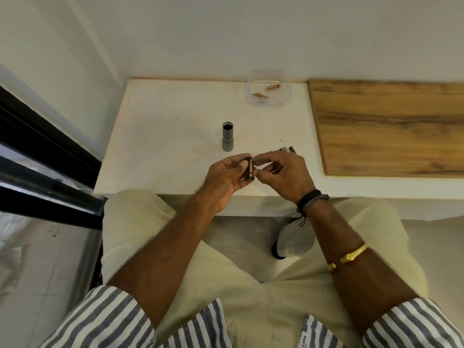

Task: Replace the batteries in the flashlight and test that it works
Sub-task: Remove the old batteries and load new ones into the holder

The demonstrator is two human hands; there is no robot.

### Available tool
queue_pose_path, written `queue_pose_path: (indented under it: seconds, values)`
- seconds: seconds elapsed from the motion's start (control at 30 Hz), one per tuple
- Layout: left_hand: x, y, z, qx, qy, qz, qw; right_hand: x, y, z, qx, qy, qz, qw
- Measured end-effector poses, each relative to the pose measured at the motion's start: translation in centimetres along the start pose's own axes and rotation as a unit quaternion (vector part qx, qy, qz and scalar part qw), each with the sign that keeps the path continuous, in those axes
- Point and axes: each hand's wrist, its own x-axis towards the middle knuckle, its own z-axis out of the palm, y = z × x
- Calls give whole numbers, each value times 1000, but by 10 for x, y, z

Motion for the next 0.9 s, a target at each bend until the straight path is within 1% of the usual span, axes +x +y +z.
queue_pose_path:
  seconds: [0.13, 0.3, 0.63, 0.9]
  values:
    - [0, 0, -4, 8, 6, 0, 1000, -2, -6, 4, -39, 8, -42, 998]
    - [1, 0, -5, 27, 25, -6, 999, -2, -9, 1, -85, -11, -85, 993]
    - [-1, 1, -4, 68, 36, -6, 997, -5, -13, 2, -101, -32, -86, 991]
    - [-2, 2, -2, 78, 48, -5, 996, -6, -14, 6, -111, -22, -80, 990]
